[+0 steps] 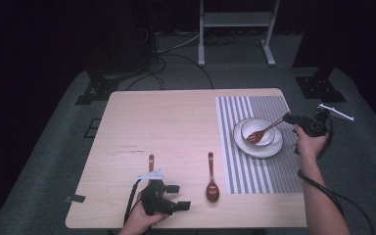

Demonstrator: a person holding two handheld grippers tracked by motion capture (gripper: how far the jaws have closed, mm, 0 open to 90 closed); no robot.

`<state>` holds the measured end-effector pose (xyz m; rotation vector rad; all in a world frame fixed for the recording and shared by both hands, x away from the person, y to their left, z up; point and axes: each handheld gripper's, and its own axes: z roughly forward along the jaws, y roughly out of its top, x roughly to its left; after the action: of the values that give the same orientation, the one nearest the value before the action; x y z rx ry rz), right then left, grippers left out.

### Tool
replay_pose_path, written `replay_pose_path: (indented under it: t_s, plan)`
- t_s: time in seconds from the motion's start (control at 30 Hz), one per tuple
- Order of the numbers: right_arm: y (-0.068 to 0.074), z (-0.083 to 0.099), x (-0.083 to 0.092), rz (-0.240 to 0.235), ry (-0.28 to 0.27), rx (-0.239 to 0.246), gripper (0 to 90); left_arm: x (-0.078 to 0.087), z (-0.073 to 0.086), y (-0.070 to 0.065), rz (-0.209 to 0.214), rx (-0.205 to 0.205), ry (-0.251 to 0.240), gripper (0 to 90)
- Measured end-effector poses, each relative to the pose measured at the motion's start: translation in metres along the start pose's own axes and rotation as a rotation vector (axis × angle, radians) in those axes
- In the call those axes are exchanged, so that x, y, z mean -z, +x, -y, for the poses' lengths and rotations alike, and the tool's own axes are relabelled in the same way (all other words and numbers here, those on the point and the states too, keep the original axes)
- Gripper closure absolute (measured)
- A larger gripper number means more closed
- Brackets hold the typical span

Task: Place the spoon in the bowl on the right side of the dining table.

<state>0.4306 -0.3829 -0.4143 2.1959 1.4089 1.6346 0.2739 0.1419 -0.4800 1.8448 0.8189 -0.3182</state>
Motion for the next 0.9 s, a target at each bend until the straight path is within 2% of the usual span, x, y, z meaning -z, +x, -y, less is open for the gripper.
replay_pose_path:
  t_s: [0.33, 0.9]
  plan:
    - [0.002, 0.002, 0.001, -0.006, 0.04, 0.038, 69.3, 0.001, -0.002, 0.001, -0.003, -0.001, -0.006, 0.0]
    - [0.007, 0.016, 0.006, -0.036, 0.106, 0.084, 60.5, 0.003, -0.001, 0.001, -0.007, -0.005, -0.005, 0.0]
